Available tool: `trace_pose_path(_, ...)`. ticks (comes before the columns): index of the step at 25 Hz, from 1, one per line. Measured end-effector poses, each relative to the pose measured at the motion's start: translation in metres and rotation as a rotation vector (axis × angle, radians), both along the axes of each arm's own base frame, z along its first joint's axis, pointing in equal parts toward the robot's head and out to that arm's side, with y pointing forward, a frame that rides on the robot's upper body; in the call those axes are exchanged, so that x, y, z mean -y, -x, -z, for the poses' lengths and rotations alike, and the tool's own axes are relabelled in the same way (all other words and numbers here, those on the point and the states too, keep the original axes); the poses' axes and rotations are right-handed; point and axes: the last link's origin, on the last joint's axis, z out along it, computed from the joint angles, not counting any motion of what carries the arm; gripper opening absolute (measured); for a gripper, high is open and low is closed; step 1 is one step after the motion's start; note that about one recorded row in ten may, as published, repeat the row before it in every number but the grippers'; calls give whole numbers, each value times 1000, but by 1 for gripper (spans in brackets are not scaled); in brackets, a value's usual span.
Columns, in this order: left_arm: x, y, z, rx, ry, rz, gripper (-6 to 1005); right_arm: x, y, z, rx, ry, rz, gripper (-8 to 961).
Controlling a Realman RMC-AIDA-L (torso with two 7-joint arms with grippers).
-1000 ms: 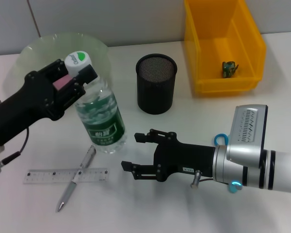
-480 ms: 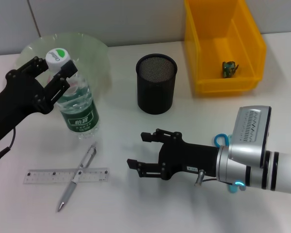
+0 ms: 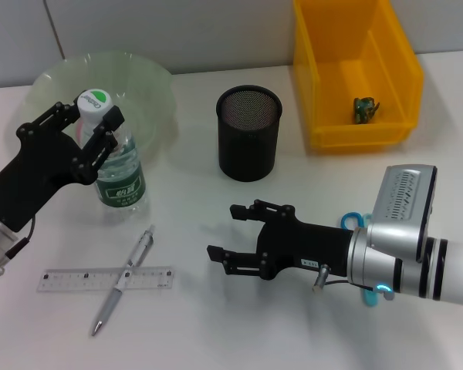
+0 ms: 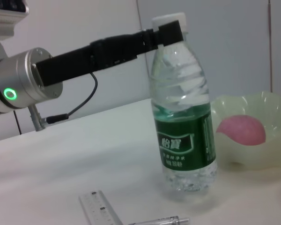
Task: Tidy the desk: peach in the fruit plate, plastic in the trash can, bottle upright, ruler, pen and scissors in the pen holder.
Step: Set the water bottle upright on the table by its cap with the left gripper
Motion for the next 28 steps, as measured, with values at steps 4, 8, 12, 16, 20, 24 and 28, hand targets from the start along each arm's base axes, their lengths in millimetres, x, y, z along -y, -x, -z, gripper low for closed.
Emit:
trace_pose_path(4, -4, 0, 3, -16, -15, -23, 445, -1, 0, -1, -4, -7, 6, 808)
trace_pose_path(8, -6, 2, 6, -34, -30, -44, 445, -2, 0, -2, -8, -11, 6, 807)
trace_pose_path(12, -7, 3, 5, -34, -40, -51, 445, -2, 1, -2, -9, -12, 4, 807)
trace_pose_path(16, -7, 4, 6, -37, -38, -58, 445, -3, 1, -2, -10, -12, 4, 807)
trace_pose_path(20, -7, 4, 8, -36, -32, -65, 444, -3, 2, -2, -12, -10, 4, 807)
trace_pose_path(24, -7, 5, 9, -43, -26, -67, 444, -3, 2, -2, -16, -7, 6, 807)
trace_pose_path(28, -6, 5, 11, -41, -15, -71, 462, -3, 3, -2, -15, -4, 4, 807)
